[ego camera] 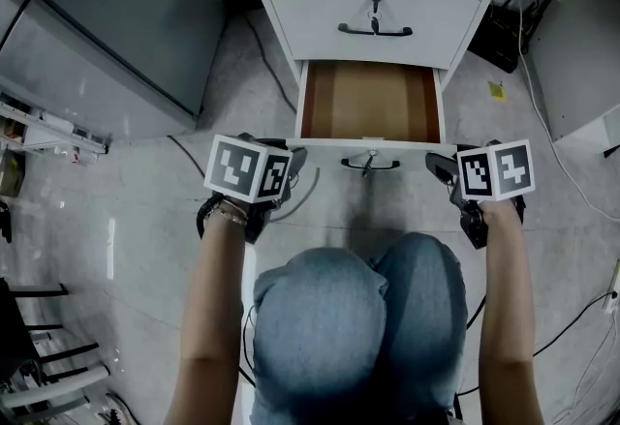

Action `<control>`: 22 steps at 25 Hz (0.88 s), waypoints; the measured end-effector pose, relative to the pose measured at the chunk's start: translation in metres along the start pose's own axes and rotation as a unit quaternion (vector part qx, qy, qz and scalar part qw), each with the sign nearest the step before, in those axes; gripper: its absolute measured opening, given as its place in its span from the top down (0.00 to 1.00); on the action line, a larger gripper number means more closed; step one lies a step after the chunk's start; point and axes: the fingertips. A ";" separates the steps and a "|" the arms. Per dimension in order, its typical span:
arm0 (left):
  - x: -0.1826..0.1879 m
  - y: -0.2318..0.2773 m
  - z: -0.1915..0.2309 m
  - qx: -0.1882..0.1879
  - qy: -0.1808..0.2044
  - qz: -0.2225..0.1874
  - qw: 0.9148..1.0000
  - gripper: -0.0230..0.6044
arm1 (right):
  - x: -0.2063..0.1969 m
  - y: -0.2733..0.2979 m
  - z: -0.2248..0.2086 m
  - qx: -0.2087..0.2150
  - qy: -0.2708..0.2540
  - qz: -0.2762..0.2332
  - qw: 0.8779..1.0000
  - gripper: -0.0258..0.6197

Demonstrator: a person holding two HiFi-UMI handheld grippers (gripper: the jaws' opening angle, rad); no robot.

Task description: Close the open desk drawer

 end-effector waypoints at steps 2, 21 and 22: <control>0.001 0.000 0.001 0.003 -0.002 -0.004 1.000 0.74 | 0.000 0.007 0.001 0.018 0.004 -0.009 1.000 0.61; 0.012 0.004 0.012 0.016 0.002 -0.021 1.000 0.74 | 0.011 0.001 0.003 -0.031 0.000 -0.037 0.999 0.62; 0.013 0.005 0.013 0.017 0.001 -0.021 1.000 0.74 | 0.011 0.001 0.002 -0.034 0.000 -0.037 0.999 0.62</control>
Point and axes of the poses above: the fingertips, and each gripper's own axes: y forward along the fingers, z to its left, x out of its top, and after that the axes turned 10 degrees about y, right-handed
